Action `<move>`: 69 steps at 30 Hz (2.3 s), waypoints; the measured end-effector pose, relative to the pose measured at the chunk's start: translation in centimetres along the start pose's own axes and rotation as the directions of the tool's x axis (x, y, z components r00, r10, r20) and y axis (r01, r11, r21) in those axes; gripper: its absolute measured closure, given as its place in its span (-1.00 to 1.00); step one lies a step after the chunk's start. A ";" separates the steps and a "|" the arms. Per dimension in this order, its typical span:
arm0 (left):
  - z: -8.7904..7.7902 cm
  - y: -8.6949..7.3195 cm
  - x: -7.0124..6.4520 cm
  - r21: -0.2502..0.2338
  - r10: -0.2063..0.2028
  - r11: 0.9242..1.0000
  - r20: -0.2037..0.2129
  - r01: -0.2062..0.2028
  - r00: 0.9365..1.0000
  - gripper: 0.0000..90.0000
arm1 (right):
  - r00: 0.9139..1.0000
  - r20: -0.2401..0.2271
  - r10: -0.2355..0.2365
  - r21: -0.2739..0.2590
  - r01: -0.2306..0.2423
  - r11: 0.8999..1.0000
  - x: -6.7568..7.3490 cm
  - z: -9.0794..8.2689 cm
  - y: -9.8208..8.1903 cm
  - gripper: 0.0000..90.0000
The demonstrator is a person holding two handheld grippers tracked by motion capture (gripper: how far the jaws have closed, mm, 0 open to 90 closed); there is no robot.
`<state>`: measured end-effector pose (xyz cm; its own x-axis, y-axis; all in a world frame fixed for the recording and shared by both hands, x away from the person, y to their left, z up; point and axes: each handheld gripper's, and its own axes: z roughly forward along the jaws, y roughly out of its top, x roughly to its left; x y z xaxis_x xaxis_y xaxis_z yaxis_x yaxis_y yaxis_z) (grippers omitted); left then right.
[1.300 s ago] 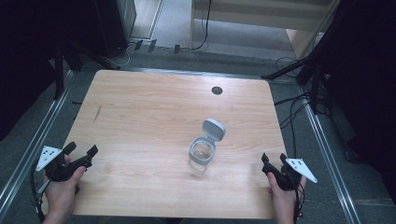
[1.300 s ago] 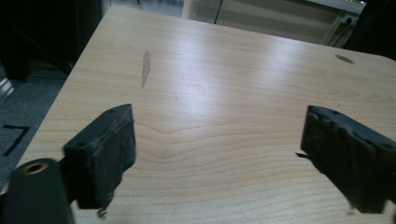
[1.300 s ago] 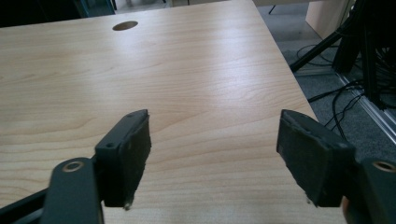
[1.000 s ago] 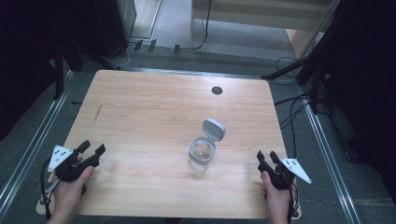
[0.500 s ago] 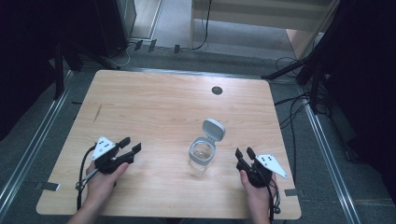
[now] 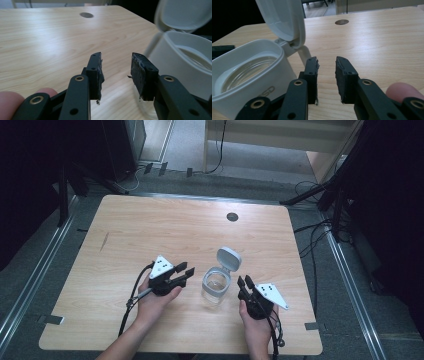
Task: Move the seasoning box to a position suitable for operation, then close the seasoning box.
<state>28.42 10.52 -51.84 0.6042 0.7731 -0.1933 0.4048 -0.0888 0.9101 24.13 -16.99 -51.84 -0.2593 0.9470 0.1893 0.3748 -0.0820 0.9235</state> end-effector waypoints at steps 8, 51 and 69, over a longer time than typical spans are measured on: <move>0.9 0.2 -1.9 0.010 0.041 0.999 0.056 -0.041 0.998 0.60 | 1.000 0.007 0.001 -0.001 -0.001 1.000 1.7 -0.2 -0.6 0.86; -13.6 -5.9 9.0 -0.092 -0.139 0.989 -0.256 0.119 0.957 0.25 | 0.973 -0.208 -0.096 0.046 0.108 0.993 5.9 3.8 0.6 1.00; -15.3 -7.3 12.2 -0.149 -0.236 0.969 -0.328 0.197 0.915 -0.22 | 0.947 -0.305 -0.098 0.046 0.117 0.992 5.6 7.2 6.2 1.00</move>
<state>22.33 30.25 -55.24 0.2318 0.9340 -0.2719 0.4089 0.1600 0.8984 31.38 -9.92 -47.49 -0.5535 0.8107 0.1906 0.3824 0.0441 0.9230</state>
